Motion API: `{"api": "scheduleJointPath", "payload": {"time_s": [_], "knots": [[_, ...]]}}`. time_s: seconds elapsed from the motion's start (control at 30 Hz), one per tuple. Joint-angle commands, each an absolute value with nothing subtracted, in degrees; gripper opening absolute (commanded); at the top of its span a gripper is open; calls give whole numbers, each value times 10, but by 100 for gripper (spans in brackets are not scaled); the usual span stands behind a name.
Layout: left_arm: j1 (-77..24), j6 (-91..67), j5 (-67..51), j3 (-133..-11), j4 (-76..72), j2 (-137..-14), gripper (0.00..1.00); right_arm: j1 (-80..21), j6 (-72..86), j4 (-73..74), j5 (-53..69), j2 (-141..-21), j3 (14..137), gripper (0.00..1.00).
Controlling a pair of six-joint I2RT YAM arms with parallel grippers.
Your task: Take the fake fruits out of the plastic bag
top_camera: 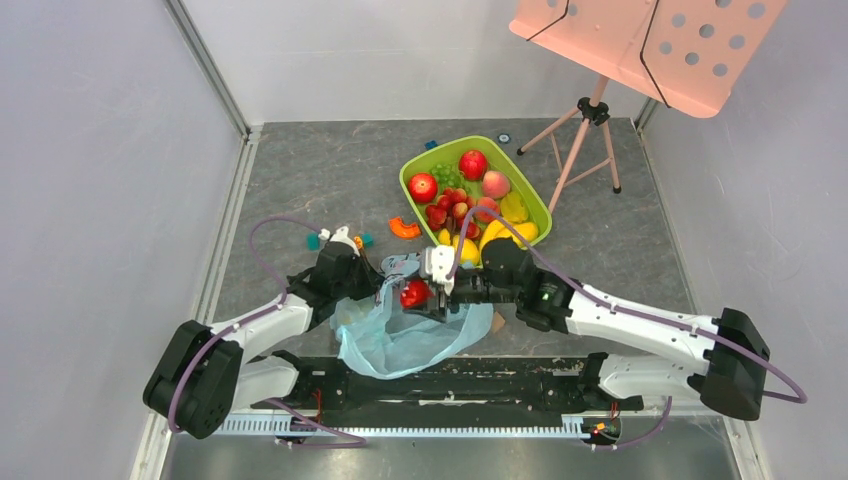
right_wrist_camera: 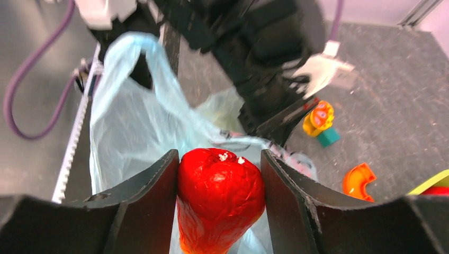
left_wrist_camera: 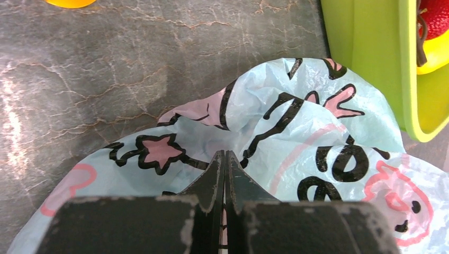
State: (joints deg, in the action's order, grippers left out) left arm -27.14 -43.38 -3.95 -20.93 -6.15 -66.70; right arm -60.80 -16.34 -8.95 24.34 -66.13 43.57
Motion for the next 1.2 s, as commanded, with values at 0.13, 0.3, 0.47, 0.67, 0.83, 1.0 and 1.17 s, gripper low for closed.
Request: {"api": "scheduleJointPath", "payload": {"time_s": [0.13, 0.3, 0.47, 0.67, 0.83, 1.0, 1.17], "knots": [[-273, -437, -21, -225, -40, -653, 2, -562, -51, -99, 217, -712, 609, 31], [-273, -437, -17, -227, -28, -649, 2, -471, -15, -91, 197, -750, 678, 32], [-273, -437, -19, -227, -20, -635, 2, -362, -15, -60, 135, -795, 700, 30], [-273, -434, -19, -224, -5, -608, 2, -303, -48, -32, 65, -868, 682, 31], [-274, -433, -21, -223, -4, -596, 2, -279, -44, -28, 47, -943, 679, 31], [-273, -434, -22, -222, 14, -586, 2, -270, -28, -27, 20, -982, 674, 33], [-273, -434, -20, -220, 19, -578, 2, -270, -20, -29, 4, -985, 650, 34]]}}
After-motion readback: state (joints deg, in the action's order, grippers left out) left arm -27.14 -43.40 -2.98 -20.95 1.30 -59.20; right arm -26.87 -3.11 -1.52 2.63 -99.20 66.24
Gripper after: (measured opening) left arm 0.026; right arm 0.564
